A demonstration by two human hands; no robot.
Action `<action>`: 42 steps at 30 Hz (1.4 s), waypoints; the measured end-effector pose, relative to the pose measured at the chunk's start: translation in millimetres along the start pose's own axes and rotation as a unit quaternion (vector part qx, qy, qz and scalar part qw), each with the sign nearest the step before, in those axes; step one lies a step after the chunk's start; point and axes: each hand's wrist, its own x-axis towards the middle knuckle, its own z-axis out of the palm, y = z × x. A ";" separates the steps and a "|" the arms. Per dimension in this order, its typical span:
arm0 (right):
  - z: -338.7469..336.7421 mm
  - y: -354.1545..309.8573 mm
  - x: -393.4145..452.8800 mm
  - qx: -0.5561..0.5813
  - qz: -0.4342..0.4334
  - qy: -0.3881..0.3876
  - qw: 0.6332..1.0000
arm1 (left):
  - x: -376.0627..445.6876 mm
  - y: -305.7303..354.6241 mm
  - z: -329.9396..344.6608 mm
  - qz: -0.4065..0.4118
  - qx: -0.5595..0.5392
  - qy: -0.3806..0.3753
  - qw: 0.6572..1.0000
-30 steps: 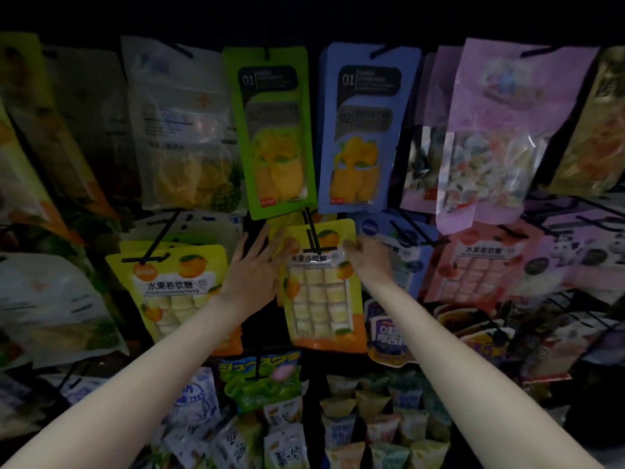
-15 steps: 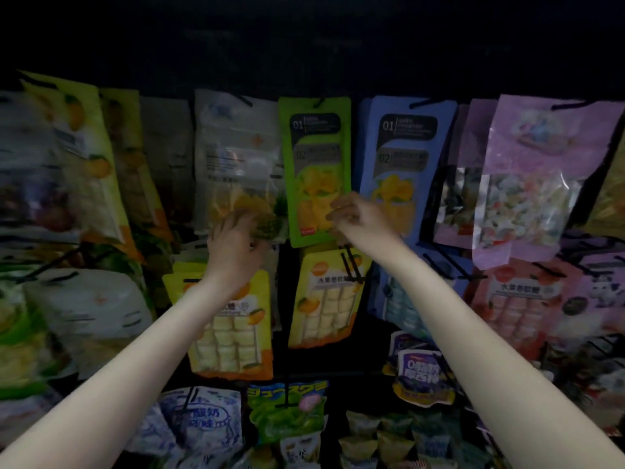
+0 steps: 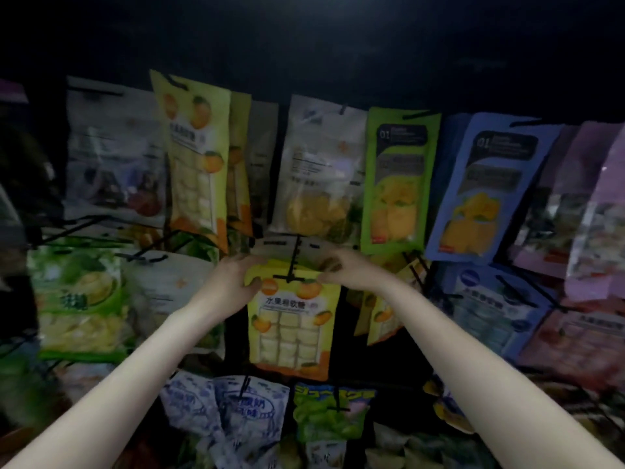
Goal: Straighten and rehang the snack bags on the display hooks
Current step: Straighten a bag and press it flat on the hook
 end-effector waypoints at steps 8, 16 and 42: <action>37.3 9.2 -25.6 -0.081 -0.049 0.202 0.975 | 1.6 -8.9 11.8 0.020 -0.029 0.027 0.999; 48.2 15.3 -46.6 -0.011 -0.064 0.231 0.971 | -19.8 -4.1 -35.9 0.144 0.008 -0.141 0.979; -1.0 123.1 -132.7 0.415 0.102 0.396 0.813 | 27.4 138.7 103.1 0.066 -0.195 -0.079 0.975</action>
